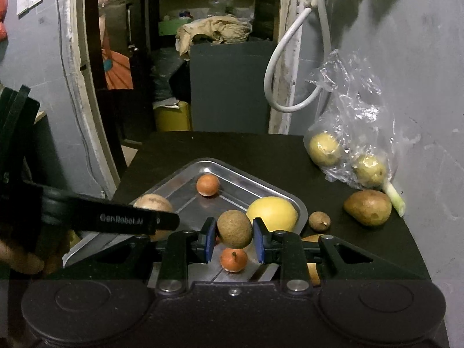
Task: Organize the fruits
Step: 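Carry both fruits over the metal tray and open both tools to release them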
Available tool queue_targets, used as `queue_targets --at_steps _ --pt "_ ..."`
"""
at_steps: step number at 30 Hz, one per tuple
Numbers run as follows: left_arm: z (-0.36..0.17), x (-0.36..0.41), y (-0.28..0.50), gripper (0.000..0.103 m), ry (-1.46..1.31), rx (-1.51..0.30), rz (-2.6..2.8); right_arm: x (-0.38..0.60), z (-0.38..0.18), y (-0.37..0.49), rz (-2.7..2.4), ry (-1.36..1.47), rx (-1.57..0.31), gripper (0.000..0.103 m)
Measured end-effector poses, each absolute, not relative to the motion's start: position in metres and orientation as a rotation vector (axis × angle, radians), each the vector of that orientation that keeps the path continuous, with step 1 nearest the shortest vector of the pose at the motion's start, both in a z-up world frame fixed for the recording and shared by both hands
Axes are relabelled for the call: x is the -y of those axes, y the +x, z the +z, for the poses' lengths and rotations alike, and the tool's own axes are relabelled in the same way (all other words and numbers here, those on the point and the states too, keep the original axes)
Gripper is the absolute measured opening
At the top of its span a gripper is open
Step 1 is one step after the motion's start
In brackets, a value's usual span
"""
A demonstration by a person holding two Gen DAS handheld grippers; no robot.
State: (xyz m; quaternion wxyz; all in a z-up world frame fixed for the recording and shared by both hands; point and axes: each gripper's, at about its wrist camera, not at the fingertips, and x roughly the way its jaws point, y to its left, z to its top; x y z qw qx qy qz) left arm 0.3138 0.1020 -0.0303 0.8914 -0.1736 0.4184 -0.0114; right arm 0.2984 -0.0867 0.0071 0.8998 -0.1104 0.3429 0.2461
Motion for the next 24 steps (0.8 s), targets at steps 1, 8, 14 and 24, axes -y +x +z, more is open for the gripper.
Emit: queue_targets --at_steps 1,8,14,24 --pt "-0.033 -0.101 0.314 0.051 -0.355 -0.872 -0.021 0.086 0.005 0.301 0.511 -0.229 -0.714 0.029" --pt "-0.041 -0.101 0.314 0.051 -0.320 -0.881 0.013 0.076 -0.005 0.320 0.528 -0.243 -0.726 0.029" --pt "-0.045 -0.104 0.315 0.051 -0.348 -0.889 0.038 0.058 -0.018 0.345 0.584 -0.289 -0.739 0.029" --pt "-0.044 -0.105 0.310 0.052 -0.300 -0.883 0.059 0.033 -0.034 0.372 0.632 -0.370 -0.781 0.029"
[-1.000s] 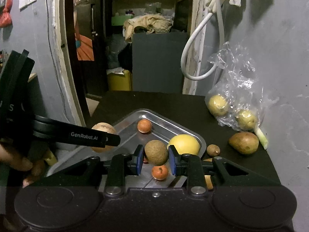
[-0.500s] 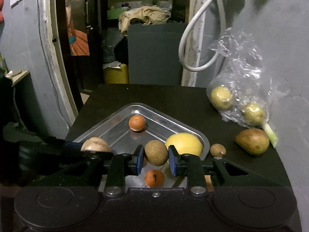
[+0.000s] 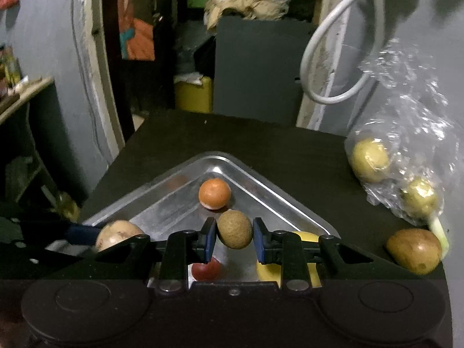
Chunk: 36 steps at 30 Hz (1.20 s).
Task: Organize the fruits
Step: 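Carry both fruits over the metal tray and open both tools to release them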
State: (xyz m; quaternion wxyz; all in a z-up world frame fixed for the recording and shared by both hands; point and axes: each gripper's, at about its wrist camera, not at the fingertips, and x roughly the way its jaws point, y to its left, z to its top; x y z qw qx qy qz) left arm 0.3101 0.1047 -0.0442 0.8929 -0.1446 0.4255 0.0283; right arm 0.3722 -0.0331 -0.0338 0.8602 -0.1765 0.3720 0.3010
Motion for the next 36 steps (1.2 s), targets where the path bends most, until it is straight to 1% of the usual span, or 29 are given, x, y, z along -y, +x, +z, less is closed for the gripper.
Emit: queue_targets --at_steps 6,13,18,21,23,27,28,30,31,32,36 --pt "-0.044 -0.103 0.309 0.052 -0.281 -0.876 0.058 0.019 -0.038 0.373 0.695 -0.445 -0.778 0.029" --pt "-0.044 -0.103 0.309 0.052 -0.278 -0.874 0.055 0.021 -0.046 0.382 0.696 -0.388 -0.830 0.029" --pt "-0.044 -0.103 0.308 0.055 -0.275 -0.875 0.056 0.022 -0.049 0.382 0.688 -0.378 -0.846 0.029" --pt "-0.045 -0.100 0.309 0.057 -0.258 -0.879 0.056 0.025 -0.047 0.382 0.673 -0.344 -0.836 0.031" --pt "-0.045 -0.099 0.309 0.062 -0.255 -0.879 0.060 0.028 -0.044 0.382 0.663 -0.324 -0.834 0.038" --pt "-0.043 -0.100 0.306 0.070 -0.270 -0.877 0.064 0.040 -0.034 0.378 0.633 -0.288 -0.816 0.045" --pt "-0.042 -0.100 0.305 0.073 -0.274 -0.875 0.065 0.043 -0.030 0.377 0.625 -0.273 -0.809 0.048" --pt "-0.038 -0.099 0.302 0.080 -0.278 -0.861 0.068 0.051 -0.021 0.372 0.613 -0.247 -0.787 0.055" --pt "-0.037 -0.099 0.300 0.084 -0.279 -0.854 0.071 0.055 -0.015 0.369 0.603 -0.236 -0.772 0.061" --pt "-0.035 -0.099 0.299 0.086 -0.279 -0.846 0.075 0.059 -0.011 0.366 0.595 -0.228 -0.762 0.065" --pt "-0.027 -0.097 0.293 0.094 -0.288 -0.828 0.083 0.077 0.011 0.355 0.561 -0.198 -0.713 0.075"
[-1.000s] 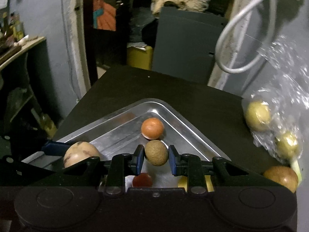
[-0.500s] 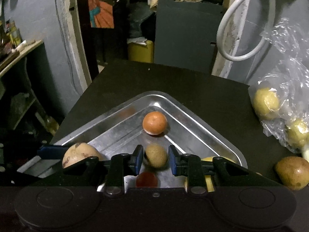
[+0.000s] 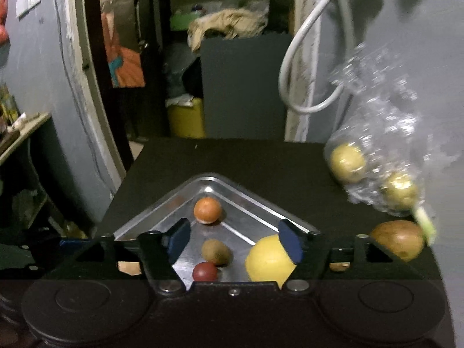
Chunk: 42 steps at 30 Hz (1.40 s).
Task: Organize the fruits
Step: 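Carry both fruits over the metal tray and open both tools to release them, then withdraw both tools from the tray toward the remaining fruits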
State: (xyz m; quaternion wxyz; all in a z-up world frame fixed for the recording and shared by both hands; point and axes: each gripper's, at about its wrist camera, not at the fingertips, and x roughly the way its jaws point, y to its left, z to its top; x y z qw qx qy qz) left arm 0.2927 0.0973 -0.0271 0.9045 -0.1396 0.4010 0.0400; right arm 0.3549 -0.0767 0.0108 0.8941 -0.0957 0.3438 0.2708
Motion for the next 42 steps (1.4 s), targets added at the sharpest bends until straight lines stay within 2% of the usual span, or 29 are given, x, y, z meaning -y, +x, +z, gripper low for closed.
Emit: queue_targets --at_steps 7,13,26,42 --pt "-0.006 -0.096 0.271 0.102 -0.313 -0.788 0.109 0.108 0.047 0.331 0.503 -0.137 -0.634 0.095" --pt "0.013 -0.096 0.243 0.102 -0.300 -0.780 0.124 0.125 0.067 0.302 0.498 -0.106 -0.609 0.102" --pt "0.032 -0.091 0.188 0.102 -0.233 -0.796 0.124 0.145 0.085 0.224 0.480 -0.072 -0.555 0.102" --pt "0.017 -0.062 0.156 0.102 -0.159 -0.895 0.059 0.167 0.052 0.164 0.467 -0.076 -0.653 0.102"
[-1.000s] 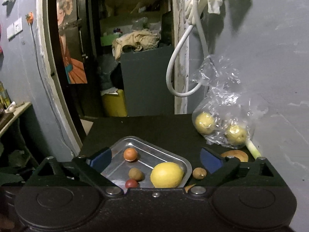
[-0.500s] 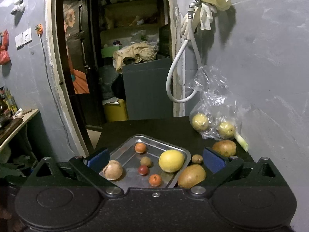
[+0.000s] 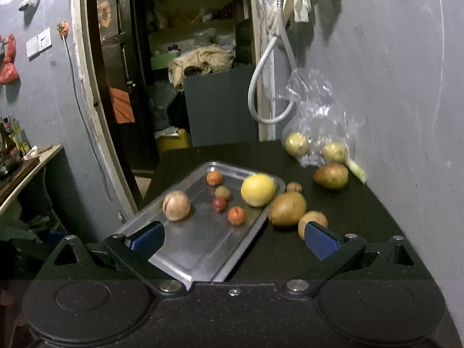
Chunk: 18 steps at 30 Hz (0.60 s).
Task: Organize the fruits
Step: 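Withdraw both tools from the tray toward the remaining fruits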
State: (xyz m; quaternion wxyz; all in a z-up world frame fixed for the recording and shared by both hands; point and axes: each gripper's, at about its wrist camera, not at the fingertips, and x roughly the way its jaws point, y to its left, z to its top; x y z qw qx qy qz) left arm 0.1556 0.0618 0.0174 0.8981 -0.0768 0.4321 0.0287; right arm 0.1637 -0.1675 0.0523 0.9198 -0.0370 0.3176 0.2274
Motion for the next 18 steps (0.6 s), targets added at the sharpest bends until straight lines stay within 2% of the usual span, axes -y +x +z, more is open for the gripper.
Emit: queue_targets --at_steps 18 --pt "-0.003 -0.013 0.161 0.102 -0.121 -0.998 -0.019 0.210 0.003 0.163 0.349 -0.109 -0.859 0.102"
